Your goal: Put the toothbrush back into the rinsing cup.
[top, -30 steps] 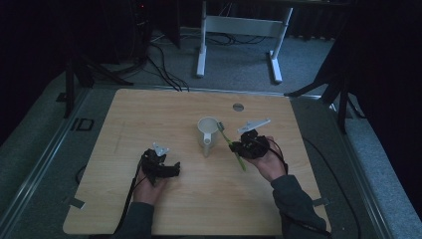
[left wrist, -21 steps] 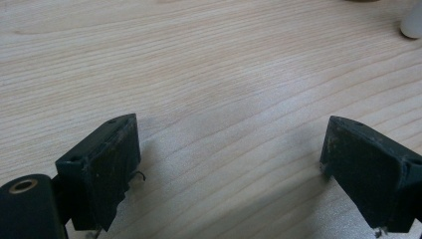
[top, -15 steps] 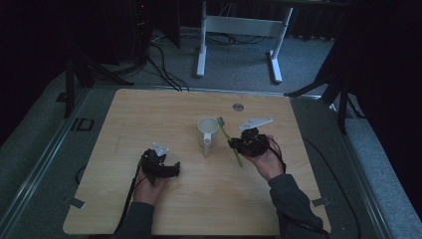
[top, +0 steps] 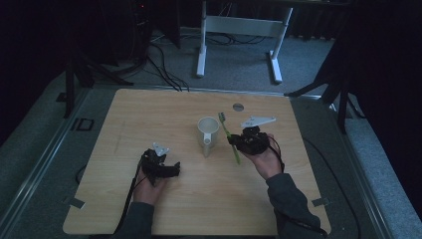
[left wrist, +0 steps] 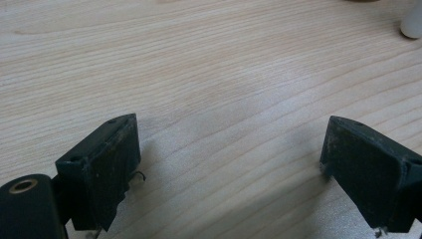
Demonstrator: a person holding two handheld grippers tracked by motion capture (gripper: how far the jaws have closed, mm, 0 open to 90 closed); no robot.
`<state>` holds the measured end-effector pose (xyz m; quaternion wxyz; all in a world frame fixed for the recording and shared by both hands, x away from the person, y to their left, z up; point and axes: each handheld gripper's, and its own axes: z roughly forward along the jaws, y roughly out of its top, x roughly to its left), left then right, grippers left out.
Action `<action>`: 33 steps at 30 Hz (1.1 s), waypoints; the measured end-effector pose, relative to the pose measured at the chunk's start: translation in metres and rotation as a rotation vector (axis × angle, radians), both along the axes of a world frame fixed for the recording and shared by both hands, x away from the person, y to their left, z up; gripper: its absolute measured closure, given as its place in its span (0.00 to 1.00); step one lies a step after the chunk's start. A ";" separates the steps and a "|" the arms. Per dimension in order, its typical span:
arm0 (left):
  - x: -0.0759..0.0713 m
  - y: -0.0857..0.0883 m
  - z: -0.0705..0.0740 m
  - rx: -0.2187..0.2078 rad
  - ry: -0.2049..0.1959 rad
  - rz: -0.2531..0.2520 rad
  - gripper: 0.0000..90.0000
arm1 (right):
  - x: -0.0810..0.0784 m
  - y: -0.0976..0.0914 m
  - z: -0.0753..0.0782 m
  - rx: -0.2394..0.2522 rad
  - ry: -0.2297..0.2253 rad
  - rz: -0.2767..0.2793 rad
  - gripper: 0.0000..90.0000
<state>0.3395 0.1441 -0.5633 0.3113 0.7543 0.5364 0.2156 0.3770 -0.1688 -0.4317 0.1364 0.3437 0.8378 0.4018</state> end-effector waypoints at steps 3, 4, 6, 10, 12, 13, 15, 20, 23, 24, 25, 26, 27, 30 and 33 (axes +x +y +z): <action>0.000 0.000 0.000 0.000 -0.001 0.000 0.10 | -0.001 0.000 0.000 0.011 -0.014 0.003 0.91; 0.000 0.000 0.000 0.000 0.000 0.000 0.10 | -0.001 0.000 0.001 0.018 -0.021 0.003 0.91; 0.000 0.000 0.000 0.000 0.000 0.000 0.10 | -0.001 0.000 0.001 0.023 -0.025 0.002 0.91; 0.000 0.000 0.000 0.002 0.002 -0.002 0.10 | -0.001 0.001 0.000 0.037 -0.029 -0.001 0.91; 0.000 0.000 0.000 0.002 0.002 -0.002 0.10 | 0.000 0.001 0.000 0.040 -0.031 -0.002 0.91; 0.000 0.000 0.000 0.002 0.002 -0.002 0.10 | 0.000 0.002 0.000 0.042 -0.032 -0.003 0.91; 0.000 0.000 0.000 0.002 0.001 -0.002 0.10 | 0.000 0.003 -0.001 0.047 -0.036 -0.004 0.91; 0.000 0.000 0.000 0.002 0.001 -0.002 0.10 | 0.001 0.003 0.000 0.062 -0.048 -0.011 0.91; 0.000 0.000 0.000 0.001 0.001 -0.001 0.10 | 0.001 0.003 0.001 0.069 -0.055 -0.015 0.91; 0.000 0.000 0.000 0.002 0.001 -0.002 0.10 | 0.001 0.004 0.001 0.071 -0.055 -0.017 0.91; 0.000 0.000 0.000 0.002 0.001 -0.001 0.10 | 0.001 0.004 0.001 0.073 -0.057 -0.017 0.91; 0.000 0.000 0.000 0.002 0.000 -0.001 0.10 | 0.001 0.004 0.001 0.074 -0.060 -0.016 0.91; 0.000 0.000 0.000 0.002 0.000 -0.001 0.10 | 0.001 0.004 0.002 0.077 -0.061 -0.017 0.91; 0.000 0.000 0.000 0.002 0.000 -0.001 0.10 | 0.001 0.005 0.002 0.082 -0.065 -0.018 0.91; 0.000 0.000 0.000 0.002 0.001 -0.002 0.10 | 0.001 0.006 0.003 0.094 -0.072 -0.020 0.91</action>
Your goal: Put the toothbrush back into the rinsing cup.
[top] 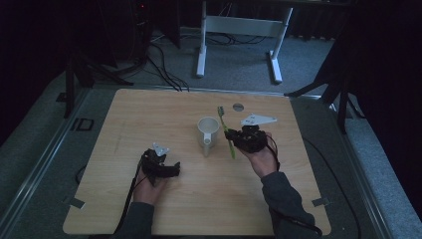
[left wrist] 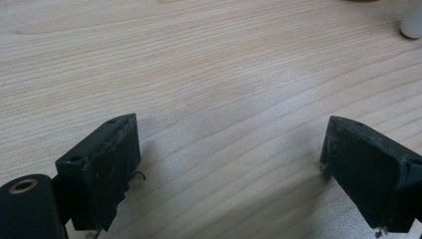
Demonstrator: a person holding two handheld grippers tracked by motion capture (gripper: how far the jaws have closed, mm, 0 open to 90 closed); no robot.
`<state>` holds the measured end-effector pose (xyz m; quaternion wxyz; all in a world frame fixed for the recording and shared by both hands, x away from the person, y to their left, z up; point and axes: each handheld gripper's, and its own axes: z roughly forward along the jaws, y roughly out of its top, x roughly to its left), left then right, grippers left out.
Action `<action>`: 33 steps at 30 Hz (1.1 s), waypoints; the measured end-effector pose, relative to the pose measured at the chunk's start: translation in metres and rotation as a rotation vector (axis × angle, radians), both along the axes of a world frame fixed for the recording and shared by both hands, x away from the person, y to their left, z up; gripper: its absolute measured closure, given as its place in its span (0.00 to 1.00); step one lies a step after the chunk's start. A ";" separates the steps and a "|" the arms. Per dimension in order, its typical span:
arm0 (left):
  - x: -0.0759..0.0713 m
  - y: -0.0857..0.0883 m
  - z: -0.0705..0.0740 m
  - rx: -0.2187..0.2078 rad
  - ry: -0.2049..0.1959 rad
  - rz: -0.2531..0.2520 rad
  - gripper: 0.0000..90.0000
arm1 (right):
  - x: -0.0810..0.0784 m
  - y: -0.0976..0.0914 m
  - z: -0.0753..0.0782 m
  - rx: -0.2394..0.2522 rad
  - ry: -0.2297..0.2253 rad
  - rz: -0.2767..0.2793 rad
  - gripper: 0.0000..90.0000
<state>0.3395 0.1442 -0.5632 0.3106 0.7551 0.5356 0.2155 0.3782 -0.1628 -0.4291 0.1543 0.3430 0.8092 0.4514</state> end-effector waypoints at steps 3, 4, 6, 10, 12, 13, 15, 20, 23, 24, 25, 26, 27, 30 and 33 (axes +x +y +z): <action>0.000 0.000 0.000 0.000 0.000 0.000 0.10 | 0.000 0.000 0.000 0.009 -0.007 -0.003 0.91; 0.000 0.000 0.000 0.000 0.000 0.000 0.10 | 0.000 0.001 0.000 0.011 -0.009 -0.003 0.91; 0.000 0.000 0.000 0.000 0.000 0.000 0.10 | 0.000 0.001 0.000 0.013 -0.011 -0.004 0.91; 0.000 0.000 0.000 0.000 0.000 0.000 0.10 | 0.000 0.001 0.001 0.019 -0.016 -0.008 0.91; 0.000 0.000 0.000 0.000 0.001 0.000 0.10 | 0.000 0.002 0.001 0.025 -0.016 -0.012 0.91; 0.000 0.000 0.000 0.000 0.001 0.000 0.10 | 0.000 0.002 0.001 0.025 -0.016 -0.012 0.91; 0.000 0.000 0.000 0.000 0.001 0.000 0.10 | 0.001 0.002 0.002 0.030 -0.022 -0.018 0.91; 0.000 0.000 0.000 0.000 0.000 0.000 0.10 | 0.000 0.005 0.003 0.042 -0.033 -0.025 0.91; 0.000 0.000 0.000 0.000 0.000 0.000 0.10 | 0.000 0.006 0.004 0.045 -0.042 -0.029 0.91; 0.000 0.000 0.000 0.000 0.000 0.000 0.10 | 0.000 0.006 0.004 0.047 -0.044 -0.029 0.91; 0.000 0.000 0.000 0.000 0.000 0.000 0.10 | 0.000 0.006 0.004 0.047 -0.044 -0.029 0.91; 0.000 0.000 0.000 0.001 0.000 -0.001 0.10 | -0.001 0.006 0.005 0.050 -0.048 -0.031 0.91; 0.000 0.000 0.000 0.001 0.000 0.000 0.10 | -0.001 0.006 0.004 0.052 -0.049 -0.032 0.91; 0.000 0.000 0.000 0.002 0.000 -0.001 0.10 | -0.001 0.007 0.004 0.059 -0.054 -0.036 0.91; 0.000 0.000 0.000 0.001 -0.001 0.000 0.10 | 0.000 0.007 0.004 0.064 -0.060 -0.036 0.91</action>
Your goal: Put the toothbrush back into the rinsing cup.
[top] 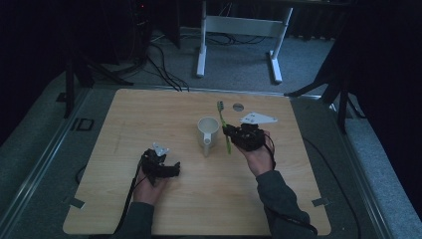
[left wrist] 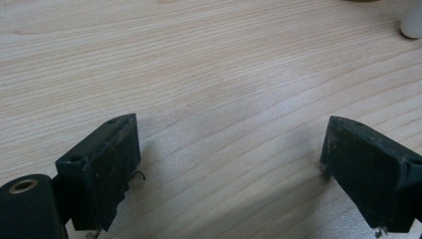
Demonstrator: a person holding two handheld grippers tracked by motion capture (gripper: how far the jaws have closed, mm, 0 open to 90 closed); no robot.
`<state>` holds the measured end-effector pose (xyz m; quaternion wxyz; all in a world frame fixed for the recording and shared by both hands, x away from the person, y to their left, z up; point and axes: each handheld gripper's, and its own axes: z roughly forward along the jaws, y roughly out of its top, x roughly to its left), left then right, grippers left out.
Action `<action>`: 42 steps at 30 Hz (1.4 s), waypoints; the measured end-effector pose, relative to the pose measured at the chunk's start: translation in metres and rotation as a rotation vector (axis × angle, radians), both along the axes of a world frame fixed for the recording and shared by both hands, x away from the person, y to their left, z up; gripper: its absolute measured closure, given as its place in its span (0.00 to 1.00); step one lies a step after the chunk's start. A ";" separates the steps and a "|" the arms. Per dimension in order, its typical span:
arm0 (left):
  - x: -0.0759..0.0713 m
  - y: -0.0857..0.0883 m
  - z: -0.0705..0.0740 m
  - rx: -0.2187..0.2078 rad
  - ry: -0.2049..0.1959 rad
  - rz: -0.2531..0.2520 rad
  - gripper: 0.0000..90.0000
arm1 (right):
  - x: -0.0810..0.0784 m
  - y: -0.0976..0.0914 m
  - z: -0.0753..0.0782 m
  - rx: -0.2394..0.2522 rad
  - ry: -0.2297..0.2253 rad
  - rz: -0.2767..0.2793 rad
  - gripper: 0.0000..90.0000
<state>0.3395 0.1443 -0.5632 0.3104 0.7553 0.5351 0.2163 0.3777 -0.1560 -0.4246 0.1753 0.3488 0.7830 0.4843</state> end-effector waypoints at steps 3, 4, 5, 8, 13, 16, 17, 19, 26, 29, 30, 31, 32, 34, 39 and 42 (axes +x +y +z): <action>0.000 0.000 0.000 0.001 0.001 0.000 0.10 | 0.000 0.001 0.001 0.006 -0.009 0.001 0.91; 0.000 0.000 0.000 0.001 0.001 0.000 0.10 | 0.000 0.001 0.001 0.006 -0.013 0.000 0.91; 0.000 0.000 0.000 -0.001 0.001 0.000 0.10 | 0.000 0.001 0.001 0.007 -0.012 0.000 0.91; 0.000 0.000 0.000 -0.001 0.001 0.000 0.10 | 0.000 0.001 0.002 0.011 -0.013 -0.004 0.91; 0.000 0.000 0.000 -0.001 0.001 0.000 0.10 | 0.001 0.002 0.002 0.018 -0.016 -0.004 0.91; 0.000 0.000 0.000 0.000 0.002 -0.001 0.10 | 0.001 0.003 0.002 0.024 -0.021 -0.005 0.91; 0.000 0.000 0.000 0.000 0.002 0.000 0.10 | 0.001 0.003 0.002 0.024 -0.021 -0.005 0.91; 0.000 0.000 0.000 0.000 0.002 0.000 0.10 | 0.000 0.004 0.002 0.027 -0.027 -0.006 0.91; 0.000 0.000 0.000 0.000 0.002 0.000 0.10 | 0.001 0.006 0.003 0.037 -0.038 -0.006 0.91; 0.000 0.000 0.000 0.000 0.002 0.000 0.10 | 0.001 0.007 0.003 0.033 -0.039 -0.003 0.91; 0.000 0.000 0.000 0.000 0.002 0.000 0.10 | 0.001 0.008 0.003 0.034 -0.041 -0.002 0.91; 0.000 0.000 0.000 0.000 0.002 0.000 0.10 | 0.001 0.008 0.003 0.034 -0.041 -0.002 0.91; 0.000 0.000 0.000 0.000 0.002 0.000 0.10 | 0.001 0.008 0.003 0.035 -0.044 -0.002 0.91; 0.000 0.000 0.000 -0.001 0.002 0.000 0.10 | 0.001 0.009 0.004 0.036 -0.048 -0.001 0.91; 0.000 0.000 0.000 0.000 0.002 0.000 0.10 | 0.002 0.010 0.006 0.053 -0.053 0.000 0.91; 0.000 0.000 0.000 0.000 0.002 0.000 0.10 | 0.002 0.013 0.005 0.052 -0.055 0.004 0.91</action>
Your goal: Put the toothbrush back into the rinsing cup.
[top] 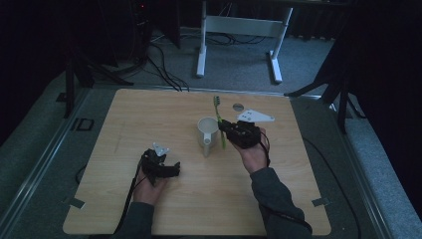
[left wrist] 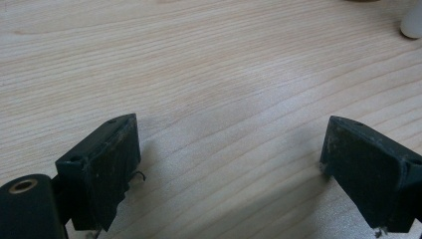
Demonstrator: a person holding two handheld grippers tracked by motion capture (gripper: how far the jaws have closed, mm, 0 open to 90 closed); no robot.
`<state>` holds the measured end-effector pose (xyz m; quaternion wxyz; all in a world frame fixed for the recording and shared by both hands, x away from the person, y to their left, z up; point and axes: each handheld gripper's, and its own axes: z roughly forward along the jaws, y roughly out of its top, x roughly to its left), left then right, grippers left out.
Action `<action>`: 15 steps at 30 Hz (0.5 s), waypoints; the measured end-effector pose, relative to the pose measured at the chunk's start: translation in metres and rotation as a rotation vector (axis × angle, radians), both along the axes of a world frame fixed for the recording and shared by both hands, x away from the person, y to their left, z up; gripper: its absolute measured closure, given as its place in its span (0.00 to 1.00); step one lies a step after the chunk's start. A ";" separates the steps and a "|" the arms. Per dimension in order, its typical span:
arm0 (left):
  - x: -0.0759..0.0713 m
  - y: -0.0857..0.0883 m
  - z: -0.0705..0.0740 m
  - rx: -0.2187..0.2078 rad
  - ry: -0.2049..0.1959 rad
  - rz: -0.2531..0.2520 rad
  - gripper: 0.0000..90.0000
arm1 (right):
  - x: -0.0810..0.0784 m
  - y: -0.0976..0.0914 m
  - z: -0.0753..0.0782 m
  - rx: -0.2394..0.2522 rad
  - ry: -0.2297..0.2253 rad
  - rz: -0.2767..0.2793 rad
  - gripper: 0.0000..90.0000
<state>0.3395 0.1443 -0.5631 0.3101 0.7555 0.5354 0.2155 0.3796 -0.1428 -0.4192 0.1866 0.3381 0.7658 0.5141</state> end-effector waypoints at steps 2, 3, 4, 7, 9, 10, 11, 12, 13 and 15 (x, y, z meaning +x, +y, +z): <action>0.000 0.000 0.000 0.000 -0.001 0.000 0.10 | 0.000 0.001 0.000 -0.003 -0.005 0.005 0.91; 0.000 0.000 0.000 0.000 0.000 -0.001 0.10 | 0.000 0.002 -0.001 -0.004 -0.005 0.004 0.91; 0.000 0.000 0.000 0.000 0.000 0.000 0.10 | 0.000 0.002 -0.001 -0.002 -0.006 0.003 0.91; 0.000 0.000 0.000 0.000 0.000 0.000 0.10 | 0.001 0.002 -0.001 0.006 -0.010 -0.001 0.91; 0.000 0.000 0.000 0.000 0.000 0.000 0.10 | 0.001 0.002 0.000 0.010 -0.013 -0.002 0.91; 0.000 0.000 0.000 0.000 0.000 0.000 0.10 | 0.001 0.002 0.000 0.012 -0.014 -0.001 0.91; 0.000 0.000 0.000 0.000 0.000 0.000 0.10 | 0.001 0.002 0.000 0.012 -0.014 -0.001 0.91; 0.000 0.000 0.000 0.000 0.000 0.000 0.10 | 0.001 0.003 0.000 0.013 -0.017 -0.001 0.91; 0.000 0.000 0.000 0.001 0.000 0.000 0.10 | 0.001 0.003 0.000 0.013 -0.017 -0.001 0.91; 0.000 0.000 0.000 0.000 0.000 0.000 0.10 | 0.001 0.003 0.000 0.017 -0.024 0.003 0.91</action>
